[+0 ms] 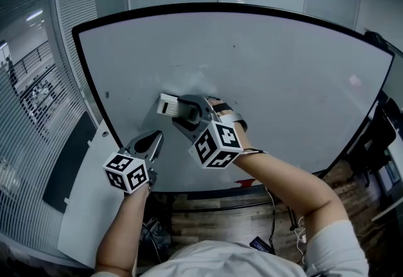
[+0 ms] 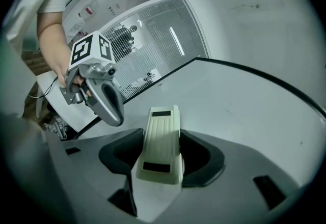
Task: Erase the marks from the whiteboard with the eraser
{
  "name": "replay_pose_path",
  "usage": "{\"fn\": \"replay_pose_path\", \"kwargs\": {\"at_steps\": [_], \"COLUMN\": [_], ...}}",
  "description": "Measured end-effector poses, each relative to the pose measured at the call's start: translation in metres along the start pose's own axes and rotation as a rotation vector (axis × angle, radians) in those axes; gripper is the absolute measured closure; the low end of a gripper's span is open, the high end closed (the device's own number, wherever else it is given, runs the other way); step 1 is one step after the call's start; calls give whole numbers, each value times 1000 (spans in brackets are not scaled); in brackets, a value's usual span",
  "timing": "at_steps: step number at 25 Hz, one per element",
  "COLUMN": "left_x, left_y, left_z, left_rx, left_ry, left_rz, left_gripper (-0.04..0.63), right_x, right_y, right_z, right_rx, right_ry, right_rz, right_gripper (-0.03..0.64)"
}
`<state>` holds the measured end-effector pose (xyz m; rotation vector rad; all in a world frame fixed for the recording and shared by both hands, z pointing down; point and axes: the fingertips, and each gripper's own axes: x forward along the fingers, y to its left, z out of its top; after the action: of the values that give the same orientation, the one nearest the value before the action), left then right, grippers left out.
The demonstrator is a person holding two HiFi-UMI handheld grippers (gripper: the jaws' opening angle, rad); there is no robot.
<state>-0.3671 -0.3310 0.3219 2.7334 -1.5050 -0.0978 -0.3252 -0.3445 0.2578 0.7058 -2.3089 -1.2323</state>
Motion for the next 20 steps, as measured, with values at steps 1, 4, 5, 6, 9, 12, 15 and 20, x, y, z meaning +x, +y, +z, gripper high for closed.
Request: {"fn": "replay_pose_path", "kwargs": {"at_steps": [1, 4, 5, 6, 9, 12, 15, 20], "left_x": [0, 0, -1, -2, -6, -12, -17, -26], "left_y": [0, 1, 2, 3, 6, 11, 18, 30], "left_z": [0, 1, 2, 2, 3, 6, 8, 7], "left_rx": [3, 10, 10, 9, 9, 11, 10, 6], "left_ry": [0, -5, -8, -10, -16, -24, -30, -32], "left_rz": [-3, -11, -13, -14, -17, -17, -18, -10], "left_gripper": [589, 589, 589, 589, 589, 589, 589, 589], "right_x": [-1, -4, -5, -6, -10, -14, -19, -27], "right_y": [-10, -42, -52, -62, -92, -124, -155, -184], "right_z": [6, 25, 32, 40, 60, 82, 101, 118], "right_rx": [-5, -27, -38, -48, -74, -102, -139, -142], "right_ry": [-3, -10, -12, -12, -11, -6, 5, 17], "right_rz": [-7, -36, -46, -55, -78, -108, -147, -182], "right_gripper": [387, 387, 387, 387, 387, 387, 387, 387]}}
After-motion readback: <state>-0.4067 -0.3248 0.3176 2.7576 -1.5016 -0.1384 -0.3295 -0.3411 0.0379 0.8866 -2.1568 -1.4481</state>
